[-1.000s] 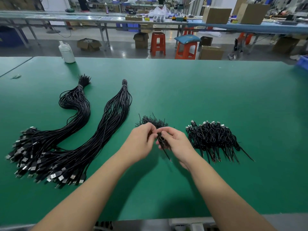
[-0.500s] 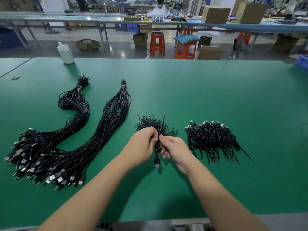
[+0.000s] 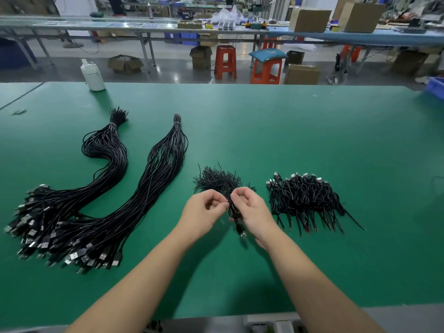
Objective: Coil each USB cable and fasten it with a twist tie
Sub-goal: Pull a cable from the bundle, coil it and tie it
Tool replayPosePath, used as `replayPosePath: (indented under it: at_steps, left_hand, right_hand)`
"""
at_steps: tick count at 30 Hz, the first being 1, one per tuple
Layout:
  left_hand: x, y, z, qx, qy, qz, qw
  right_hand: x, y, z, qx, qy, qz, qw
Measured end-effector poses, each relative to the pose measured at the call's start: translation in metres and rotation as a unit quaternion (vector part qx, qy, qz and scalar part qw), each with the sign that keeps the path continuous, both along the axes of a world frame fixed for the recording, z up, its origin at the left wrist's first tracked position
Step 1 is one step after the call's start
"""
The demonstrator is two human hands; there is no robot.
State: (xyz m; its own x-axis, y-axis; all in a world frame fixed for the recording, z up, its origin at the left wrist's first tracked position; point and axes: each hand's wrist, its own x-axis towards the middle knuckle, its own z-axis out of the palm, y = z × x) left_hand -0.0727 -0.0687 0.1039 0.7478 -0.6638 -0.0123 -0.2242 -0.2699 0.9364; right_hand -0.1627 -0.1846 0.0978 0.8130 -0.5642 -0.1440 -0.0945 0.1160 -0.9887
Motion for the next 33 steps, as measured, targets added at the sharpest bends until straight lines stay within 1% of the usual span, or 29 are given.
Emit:
replayPosePath:
  at_steps: [5, 8, 12, 15, 19, 21, 24, 27, 29, 30, 31, 33]
  left_hand:
    - [0.006, 0.003, 0.007, 0.010, -0.020, -0.005, 1.000]
    - [0.010, 0.005, 0.010, -0.002, 0.010, -0.016, 1.000]
    - [0.011, 0.006, 0.013, -0.011, 0.011, -0.048, 0.999]
    - [0.010, 0.004, 0.014, -0.006, 0.007, -0.052, 0.999]
    - [0.011, 0.002, 0.014, 0.006, -0.010, -0.058, 0.998]
    - [0.011, 0.002, 0.015, 0.026, -0.060, -0.062, 0.996]
    - [0.010, 0.004, 0.018, 0.051, -0.154, -0.059, 0.985]
    - [0.007, 0.006, 0.019, 0.046, -0.192, -0.058, 0.979]
    - [0.007, 0.007, 0.017, 0.041, -0.245, -0.068, 0.966]
    - [0.007, 0.008, 0.017, 0.046, -0.293, -0.081, 0.952]
    - [0.008, 0.010, 0.016, 0.058, -0.355, -0.100, 0.928]
    - [0.013, 0.011, 0.014, 0.082, -0.485, -0.136, 0.860]
  right_hand:
    - [-0.003, -0.003, -0.002, 0.022, -0.015, 0.067, 0.997]
    - [-0.008, -0.009, -0.001, 0.017, -0.031, 0.114, 0.993]
    - [-0.009, -0.011, -0.002, -0.066, 0.008, 0.097, 0.993]
    - [-0.009, -0.007, -0.002, -0.068, 0.030, 0.068, 0.995]
    - [-0.011, -0.002, -0.005, -0.095, 0.076, 0.067, 0.990]
    - [-0.011, 0.001, -0.006, -0.102, 0.075, 0.074, 0.989]
    - [-0.009, 0.005, -0.005, -0.064, 0.028, 0.082, 0.994]
    - [-0.009, 0.008, -0.005, -0.029, 0.015, 0.088, 0.996]
    - [-0.010, 0.008, -0.003, 0.000, 0.019, 0.092, 0.996]
    - [-0.009, 0.008, -0.003, 0.017, 0.023, 0.091, 0.995]
    - [-0.009, 0.007, -0.002, 0.034, 0.030, 0.089, 0.995]
    - [-0.009, 0.006, 0.001, 0.055, 0.040, 0.085, 0.994]
